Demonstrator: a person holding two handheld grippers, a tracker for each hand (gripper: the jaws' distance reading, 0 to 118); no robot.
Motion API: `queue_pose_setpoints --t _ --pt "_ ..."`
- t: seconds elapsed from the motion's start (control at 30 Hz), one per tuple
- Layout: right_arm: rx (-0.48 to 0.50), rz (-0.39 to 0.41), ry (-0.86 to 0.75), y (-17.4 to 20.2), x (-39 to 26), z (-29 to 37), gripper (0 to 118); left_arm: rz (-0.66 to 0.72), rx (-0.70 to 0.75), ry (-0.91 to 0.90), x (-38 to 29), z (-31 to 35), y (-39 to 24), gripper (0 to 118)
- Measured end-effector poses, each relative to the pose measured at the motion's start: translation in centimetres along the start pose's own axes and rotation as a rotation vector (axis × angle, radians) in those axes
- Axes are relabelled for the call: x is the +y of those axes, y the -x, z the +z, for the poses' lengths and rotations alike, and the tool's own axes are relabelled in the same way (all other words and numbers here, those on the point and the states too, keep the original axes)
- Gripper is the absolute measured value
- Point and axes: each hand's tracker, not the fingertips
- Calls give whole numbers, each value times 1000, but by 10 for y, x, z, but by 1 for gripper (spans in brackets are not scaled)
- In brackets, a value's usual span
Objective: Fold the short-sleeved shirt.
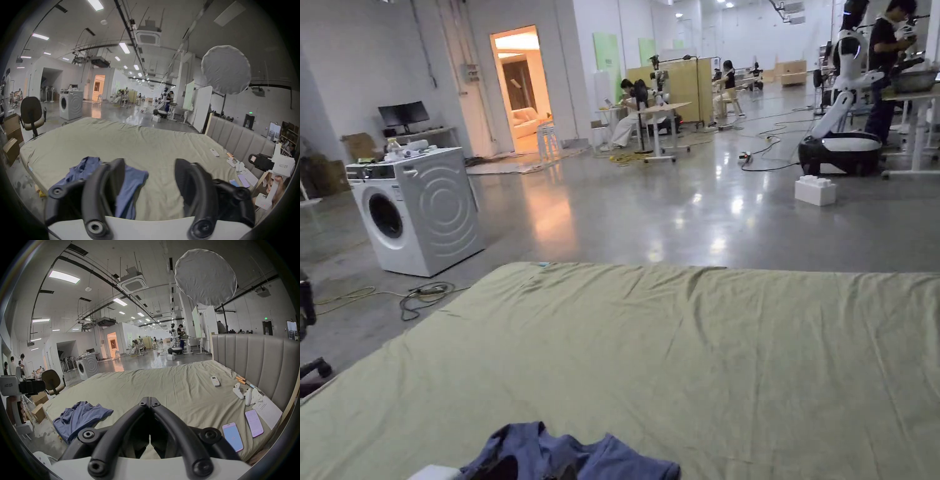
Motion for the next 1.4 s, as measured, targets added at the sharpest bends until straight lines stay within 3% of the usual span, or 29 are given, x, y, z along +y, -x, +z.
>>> queue_pose_setpoints --t 0.07,0.13,0.23,0.37,0.43,0.53,0.67,0.7,0.77,0.8,0.9,0.93,1.03,1.1,1.17,1.27,1.4 --pt "-3 -11 30 -5 -8 -5 0 11 35 56 -4 -21 16 78" --pt "-16 -27 72 -8 -14 -11 0 23 49 91 -15 -46 35 85" --pt "-33 -42 113 -13 -23 -19 0 69 59 175 -38 -100 70 85" --pt "-69 -59 180 -19 -37 -24 0 -36 139 410 -83 -174 105 85" --pt "-95 -61 226 -21 -44 -25 0 89 101 492 -103 -202 133 85" --pt "-109 -107 304 -28 -57 -30 0 212 233 526 -127 -224 164 85" --pt "-126 -107 366 -33 -71 -40 0 194 253 564 -140 -243 172 85" --pt "-123 -100 383 -33 -75 -42 0 117 256 572 -140 -246 166 85" --pt "-115 -82 405 -29 -80 -45 0 -19 287 629 -140 -255 150 74" --pt "-108 -80 410 -27 -81 -45 0 -37 305 634 -138 -257 146 58" --pt "-79 -80 414 -22 -82 -41 0 -23 302 587 -129 -260 137 24" --pt "-70 -78 411 -20 -82 -39 0 9 322 641 -135 -267 137 1" --pt "-56 -52 404 -19 -77 -29 0 132 318 645 -126 -267 150 1" --pt "-52 -40 385 -23 -74 -21 0 291 267 573 -110 -257 161 1" --pt "-49 -41 374 -29 -71 -14 0 351 244 429 -77 -238 171 1" --pt "-58 -57 370 -37 -70 -5 0 454 256 349 -24 -231 178 1" --pt "-97 -91 369 -45 -76 9 0 342 195 230 44 -233 155 1"
